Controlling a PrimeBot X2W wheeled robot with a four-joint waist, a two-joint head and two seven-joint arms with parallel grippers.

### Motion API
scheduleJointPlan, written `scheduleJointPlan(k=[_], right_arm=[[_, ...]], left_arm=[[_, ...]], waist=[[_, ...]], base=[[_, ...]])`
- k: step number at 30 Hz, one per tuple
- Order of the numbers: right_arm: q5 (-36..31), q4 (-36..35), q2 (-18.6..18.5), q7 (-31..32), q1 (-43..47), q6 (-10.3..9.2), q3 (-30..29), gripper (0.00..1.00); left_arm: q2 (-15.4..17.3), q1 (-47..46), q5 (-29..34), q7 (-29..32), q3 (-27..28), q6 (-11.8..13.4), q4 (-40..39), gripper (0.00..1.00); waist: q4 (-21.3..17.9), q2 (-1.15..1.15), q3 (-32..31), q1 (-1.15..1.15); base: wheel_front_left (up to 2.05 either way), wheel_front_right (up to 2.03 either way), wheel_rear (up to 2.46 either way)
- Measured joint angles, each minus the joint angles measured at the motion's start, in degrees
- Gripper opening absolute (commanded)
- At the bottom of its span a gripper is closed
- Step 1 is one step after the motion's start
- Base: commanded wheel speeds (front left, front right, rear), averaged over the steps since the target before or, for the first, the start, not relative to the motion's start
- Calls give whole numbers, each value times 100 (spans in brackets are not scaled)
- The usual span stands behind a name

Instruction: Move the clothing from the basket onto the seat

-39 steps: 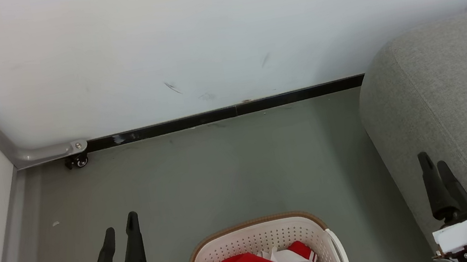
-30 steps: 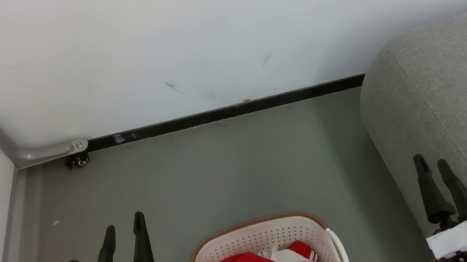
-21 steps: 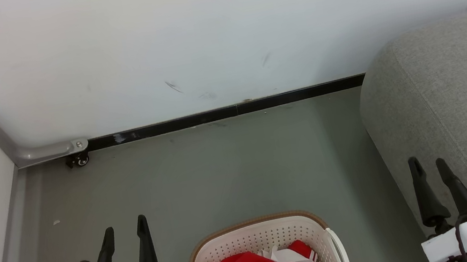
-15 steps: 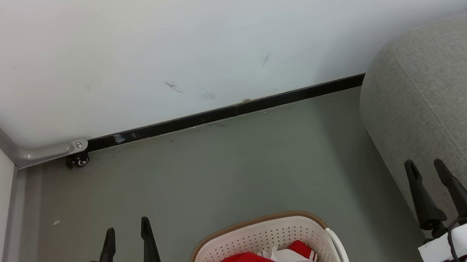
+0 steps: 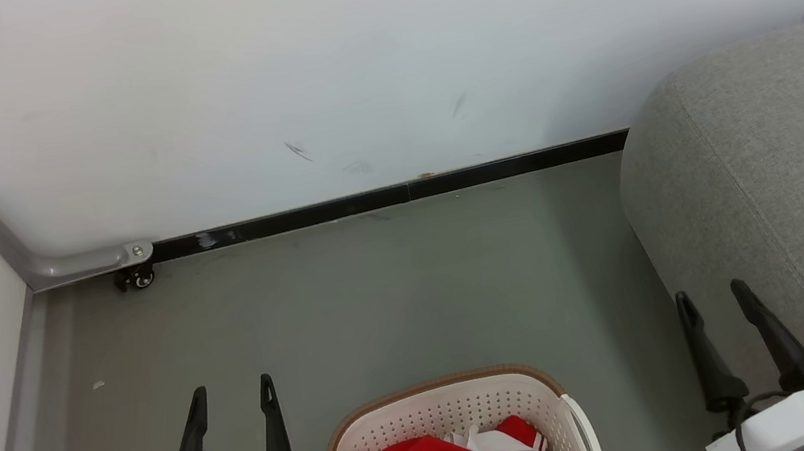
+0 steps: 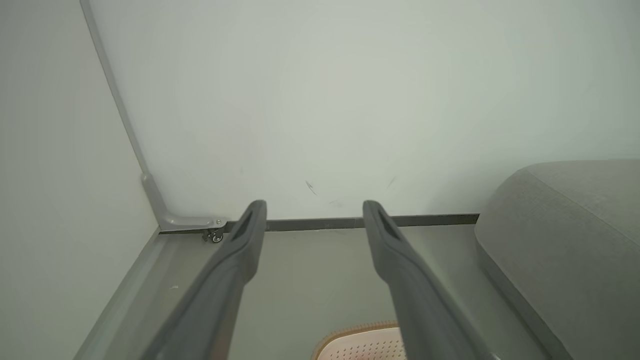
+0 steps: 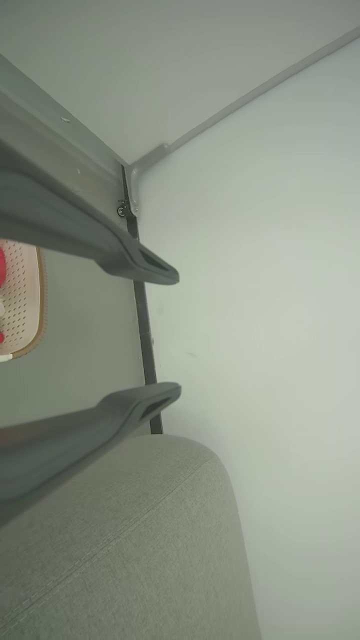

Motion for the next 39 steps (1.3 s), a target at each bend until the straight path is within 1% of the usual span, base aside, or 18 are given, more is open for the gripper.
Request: scheduleJointPlan(k=[7,14,17,39], right_arm=[[-326,89,-1,-143,0,0,100,100],[-320,168,-2,-148,0,0,130,100],[-294,181,-2,-148,0,0,147,100],[-179,208,-3,-148,0,0,186,100]], left_arm=[[-18,4,491,-144,-57,170,88,100],[-40,7,491,-144,5,182,225,100],[-43,9,464,-144,42,243,259,100],[-90,58,472,-144,82,277,293,100]], waist=[[-1,0,-22,0],[-6,0,-47,-1],[-7,0,-60,-1],[-11,0,-48,-2]], base=[[0,0,0],[0,0,0],[0,0,0],[0,0,0]])
